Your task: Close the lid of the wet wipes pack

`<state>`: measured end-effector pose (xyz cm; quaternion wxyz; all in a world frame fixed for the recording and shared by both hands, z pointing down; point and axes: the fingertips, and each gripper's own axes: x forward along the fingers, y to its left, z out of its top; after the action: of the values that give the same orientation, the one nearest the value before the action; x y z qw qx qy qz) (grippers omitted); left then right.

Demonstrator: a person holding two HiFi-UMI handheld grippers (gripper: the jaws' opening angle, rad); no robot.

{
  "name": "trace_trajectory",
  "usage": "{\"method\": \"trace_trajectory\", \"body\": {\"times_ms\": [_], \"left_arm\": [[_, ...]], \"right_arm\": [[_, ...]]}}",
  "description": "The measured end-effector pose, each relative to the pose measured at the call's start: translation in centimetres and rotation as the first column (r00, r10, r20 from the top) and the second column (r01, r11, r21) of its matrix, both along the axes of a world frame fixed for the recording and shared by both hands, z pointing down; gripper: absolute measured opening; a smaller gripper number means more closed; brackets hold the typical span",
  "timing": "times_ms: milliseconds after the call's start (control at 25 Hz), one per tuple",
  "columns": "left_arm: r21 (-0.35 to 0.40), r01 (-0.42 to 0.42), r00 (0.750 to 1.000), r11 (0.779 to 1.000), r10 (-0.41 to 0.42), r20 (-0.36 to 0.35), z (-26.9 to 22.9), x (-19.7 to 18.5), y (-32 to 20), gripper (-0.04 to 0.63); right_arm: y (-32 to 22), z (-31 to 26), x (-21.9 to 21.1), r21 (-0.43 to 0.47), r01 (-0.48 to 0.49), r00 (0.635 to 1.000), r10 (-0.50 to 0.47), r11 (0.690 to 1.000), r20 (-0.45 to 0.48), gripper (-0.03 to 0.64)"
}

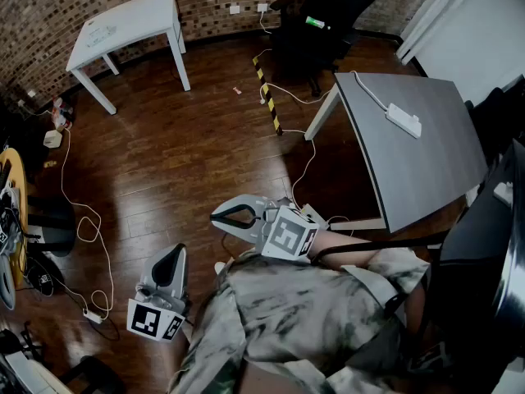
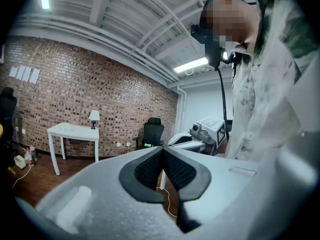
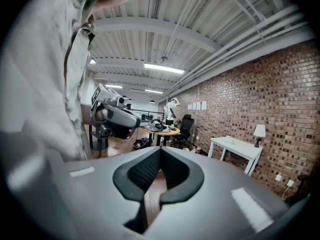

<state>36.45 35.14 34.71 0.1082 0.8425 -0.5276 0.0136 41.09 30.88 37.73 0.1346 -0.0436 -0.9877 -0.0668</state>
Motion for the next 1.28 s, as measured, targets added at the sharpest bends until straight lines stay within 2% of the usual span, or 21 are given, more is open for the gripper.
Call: {"method": "trace_trajectory", "body": {"times_ms": [200, 440, 520, 760, 960, 1280], "left_arm": [[0.005, 0.008, 1.000, 1.000, -0.008, 0.001, 0.2, -1.0, 1.1, 0.000], [0.022, 0.007, 1.000, 1.000, -0.008, 0.013, 0.2, -2.8, 2.1, 0.000], [0.025, 0.022, 1.000, 0.999, -0.022, 0.016, 0.1, -4.1, 3.1, 0.000], [-0.010, 0.102, 0.994, 0.995, -0.103, -0.024, 1.6, -9.4, 7.8, 0.001], [-0.016, 0.125, 0.991, 0.992, -0.126, -0.043, 2.6, -13.3, 10.1, 0.000], [-0.016, 0.160, 0.986, 0.987, -0.161, -0.047, 2.8, -16.4, 9.4, 0.000]], "right_arm": [[1.0, 0.1, -0.9, 0.007, 0.003, 1.000, -0.003, 1.000, -0.003, 0.006], [2.1, -0.3, -2.5, 0.054, 0.017, 0.999, -0.019, 0.998, 0.036, 0.006], [2.7, -0.4, -3.5, 0.053, 0.017, 0.999, -0.019, 0.998, 0.044, 0.006], [4.7, 0.4, -7.2, 0.002, -0.019, 1.000, 0.019, 1.000, -0.004, 0.006], [5.4, 0.5, -9.9, 0.025, -0.036, 0.999, 0.036, 0.999, -0.012, 0.006], [3.9, 0.7, -13.3, 0.031, -0.016, 0.999, 0.017, 0.999, -0.034, 0.006]]}}
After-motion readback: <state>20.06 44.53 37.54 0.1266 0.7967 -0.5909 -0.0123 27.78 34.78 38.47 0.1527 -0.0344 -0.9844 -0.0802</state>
